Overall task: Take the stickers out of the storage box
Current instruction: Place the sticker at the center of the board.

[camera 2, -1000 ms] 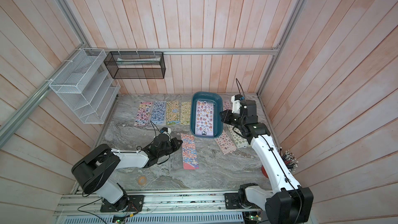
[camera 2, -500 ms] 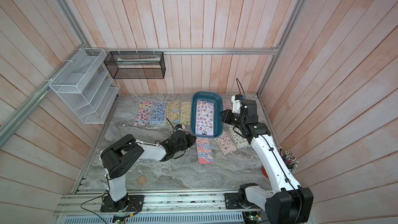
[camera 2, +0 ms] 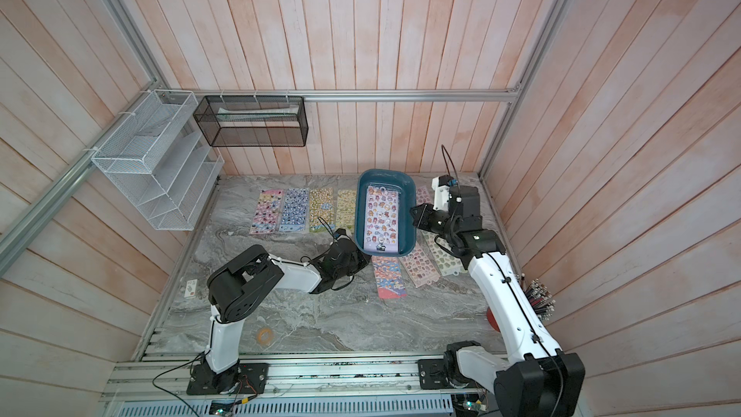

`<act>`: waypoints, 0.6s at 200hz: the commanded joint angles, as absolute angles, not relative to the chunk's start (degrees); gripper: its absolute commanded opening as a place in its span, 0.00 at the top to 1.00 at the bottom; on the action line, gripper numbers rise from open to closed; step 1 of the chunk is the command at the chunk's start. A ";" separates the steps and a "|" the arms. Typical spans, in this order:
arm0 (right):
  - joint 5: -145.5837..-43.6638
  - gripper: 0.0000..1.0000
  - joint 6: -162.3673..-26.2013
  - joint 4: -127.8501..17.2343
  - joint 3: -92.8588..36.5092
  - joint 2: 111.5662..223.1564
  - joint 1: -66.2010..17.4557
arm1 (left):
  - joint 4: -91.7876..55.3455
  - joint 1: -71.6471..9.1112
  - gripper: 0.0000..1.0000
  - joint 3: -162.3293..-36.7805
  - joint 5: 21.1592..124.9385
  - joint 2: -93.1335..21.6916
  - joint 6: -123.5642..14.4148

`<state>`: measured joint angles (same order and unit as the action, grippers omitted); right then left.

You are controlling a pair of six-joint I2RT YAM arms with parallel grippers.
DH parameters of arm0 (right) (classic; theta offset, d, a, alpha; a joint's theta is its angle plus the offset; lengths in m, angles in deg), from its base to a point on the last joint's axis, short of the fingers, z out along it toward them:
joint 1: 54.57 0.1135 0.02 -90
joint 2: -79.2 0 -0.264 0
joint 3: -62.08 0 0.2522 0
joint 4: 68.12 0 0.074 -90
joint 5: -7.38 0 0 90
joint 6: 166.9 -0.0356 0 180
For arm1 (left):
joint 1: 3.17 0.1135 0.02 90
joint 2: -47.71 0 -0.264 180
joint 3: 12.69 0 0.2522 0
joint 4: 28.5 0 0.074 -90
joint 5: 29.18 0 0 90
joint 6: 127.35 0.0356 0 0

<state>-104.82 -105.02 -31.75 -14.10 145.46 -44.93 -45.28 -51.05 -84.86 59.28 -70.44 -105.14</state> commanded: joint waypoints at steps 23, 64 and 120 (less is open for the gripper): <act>-106.00 1.00 -105.11 -32.65 -14.41 144.35 -45.17 | -43.04 -52.03 1.00 -89.87 58.62 -73.91 -105.15; -106.09 1.00 -104.98 -32.48 -14.26 144.37 -45.17 | -42.36 -52.21 1.00 -89.20 57.38 -72.79 -104.81; -106.37 1.00 -105.28 -33.28 -13.82 144.43 -45.17 | -42.75 -50.48 1.00 -81.58 56.17 -67.61 -104.44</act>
